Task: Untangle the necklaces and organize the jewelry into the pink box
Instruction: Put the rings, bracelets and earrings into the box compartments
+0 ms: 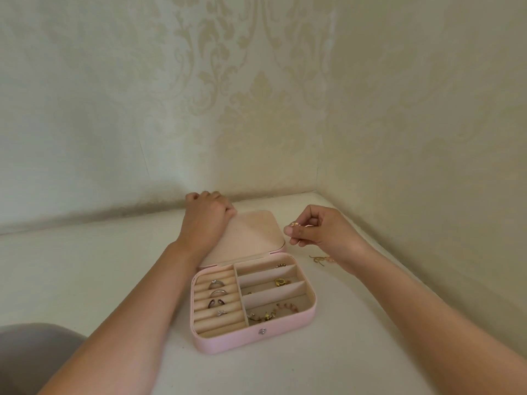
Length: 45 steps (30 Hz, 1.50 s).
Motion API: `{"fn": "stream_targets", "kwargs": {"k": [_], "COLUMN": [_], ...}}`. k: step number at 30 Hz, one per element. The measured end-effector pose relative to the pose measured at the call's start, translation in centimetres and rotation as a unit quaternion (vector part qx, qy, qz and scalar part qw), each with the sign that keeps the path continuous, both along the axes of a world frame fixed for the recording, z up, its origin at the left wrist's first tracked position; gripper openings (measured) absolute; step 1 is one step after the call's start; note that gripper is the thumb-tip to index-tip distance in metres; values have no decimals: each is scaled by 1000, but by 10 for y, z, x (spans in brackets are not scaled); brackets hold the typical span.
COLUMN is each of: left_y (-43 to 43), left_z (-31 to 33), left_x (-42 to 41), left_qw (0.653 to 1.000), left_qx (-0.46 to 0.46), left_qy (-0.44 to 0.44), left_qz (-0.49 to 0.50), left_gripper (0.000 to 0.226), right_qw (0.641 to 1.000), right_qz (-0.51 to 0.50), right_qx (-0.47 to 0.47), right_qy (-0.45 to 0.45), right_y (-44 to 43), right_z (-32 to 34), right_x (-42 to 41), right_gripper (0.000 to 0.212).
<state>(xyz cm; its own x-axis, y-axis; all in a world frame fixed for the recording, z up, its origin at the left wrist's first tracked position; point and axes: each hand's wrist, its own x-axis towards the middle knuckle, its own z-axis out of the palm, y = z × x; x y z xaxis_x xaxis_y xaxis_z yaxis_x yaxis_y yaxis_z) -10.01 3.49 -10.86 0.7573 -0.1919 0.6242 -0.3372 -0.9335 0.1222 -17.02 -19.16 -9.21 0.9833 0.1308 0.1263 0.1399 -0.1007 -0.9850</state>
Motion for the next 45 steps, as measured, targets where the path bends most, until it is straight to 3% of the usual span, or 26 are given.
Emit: {"fn": "stream_targets", "kwargs": {"k": [4, 9, 13, 17, 22, 28, 36, 41, 45], "left_y": [-3, 8, 11, 6, 7, 7, 9, 10, 11], "left_z": [19, 30, 26, 25, 15, 7, 4, 4, 4], "left_x": [-20, -35, -36, -43, -52, -58, -58, -57, -55], "left_qw": [994, 958, 888, 784, 817, 829, 832, 837, 845], "left_qx": [-104, -287, -446, -593, -555, -542, -539, -532, -519], "left_qy": [-13, 22, 113, 182, 154, 127, 118, 120, 122], "left_qz": [-31, 1, -4, -34, -40, -51, -51, -51, -41], "left_gripper": [16, 26, 36, 35, 31, 17, 22, 35, 44], "right_qw": [1000, 991, 989, 991, 993, 999, 999, 997, 990], "right_qz": [-5, 7, 32, 26, 49, 14, 12, -31, -39], "right_qx": [-1, 131, 137, 124, 102, -39, 9, -64, -134], "right_qy": [-17, 22, 35, 44, 45, -17, -31, -24, -13], "right_y": [4, 3, 1, 1, 0, -1, 4, -1, -7], "right_z": [2, 6, 11, 12, 9, 15, 23, 20, 17], "right_x": [-1, -1, -4, -5, -3, -9, -14, -10, -6], "right_gripper": [22, 16, 5, 12, 24, 16, 12, 9, 20]}}
